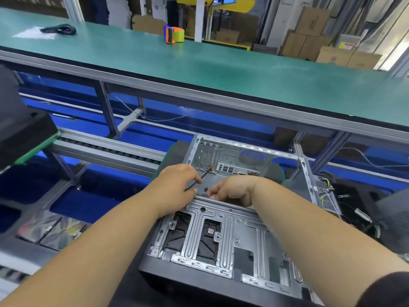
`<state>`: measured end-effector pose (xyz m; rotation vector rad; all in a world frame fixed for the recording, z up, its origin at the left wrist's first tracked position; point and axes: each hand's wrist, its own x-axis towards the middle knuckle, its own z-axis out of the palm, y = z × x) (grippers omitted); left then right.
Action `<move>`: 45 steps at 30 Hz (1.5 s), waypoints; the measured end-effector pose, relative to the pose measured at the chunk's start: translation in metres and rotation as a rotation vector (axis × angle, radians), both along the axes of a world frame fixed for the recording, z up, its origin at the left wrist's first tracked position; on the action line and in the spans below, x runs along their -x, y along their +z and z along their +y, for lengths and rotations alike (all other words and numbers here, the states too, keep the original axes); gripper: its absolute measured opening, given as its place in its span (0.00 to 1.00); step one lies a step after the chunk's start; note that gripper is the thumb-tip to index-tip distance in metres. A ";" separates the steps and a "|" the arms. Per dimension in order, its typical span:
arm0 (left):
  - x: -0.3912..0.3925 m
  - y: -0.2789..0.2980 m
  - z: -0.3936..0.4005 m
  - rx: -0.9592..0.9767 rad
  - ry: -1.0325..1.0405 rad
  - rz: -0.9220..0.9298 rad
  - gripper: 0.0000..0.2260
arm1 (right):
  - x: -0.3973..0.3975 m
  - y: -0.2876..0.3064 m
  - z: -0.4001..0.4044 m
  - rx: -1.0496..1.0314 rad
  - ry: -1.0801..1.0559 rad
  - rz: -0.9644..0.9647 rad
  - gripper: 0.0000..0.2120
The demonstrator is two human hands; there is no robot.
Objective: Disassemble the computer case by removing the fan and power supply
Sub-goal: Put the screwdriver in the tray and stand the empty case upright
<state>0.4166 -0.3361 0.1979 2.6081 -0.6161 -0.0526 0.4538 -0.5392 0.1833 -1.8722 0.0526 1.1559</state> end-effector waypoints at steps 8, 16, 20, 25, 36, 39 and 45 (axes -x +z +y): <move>-0.007 0.003 -0.006 0.008 0.031 -0.012 0.16 | -0.014 0.000 -0.012 0.014 -0.258 -0.093 0.11; -0.020 -0.002 -0.013 0.000 0.059 -0.007 0.25 | -0.026 0.004 -0.026 0.025 -0.468 -0.250 0.11; -0.024 -0.004 -0.014 0.042 0.100 -0.007 0.28 | -0.032 0.009 -0.035 -0.013 -0.555 -0.336 0.12; -0.029 -0.002 -0.019 0.071 0.122 -0.067 0.24 | -0.025 0.024 -0.047 -0.147 -0.718 -0.482 0.13; -0.036 0.036 -0.059 0.974 0.158 0.419 0.09 | 0.045 0.099 -0.090 -0.407 -1.063 -0.596 0.07; -0.024 0.042 -0.082 1.010 0.073 0.535 0.10 | 0.079 0.118 -0.112 -0.437 -1.077 -0.550 0.09; 0.018 0.044 -0.137 1.051 -0.016 0.733 0.09 | 0.133 0.120 -0.165 -0.242 -1.104 -0.553 0.04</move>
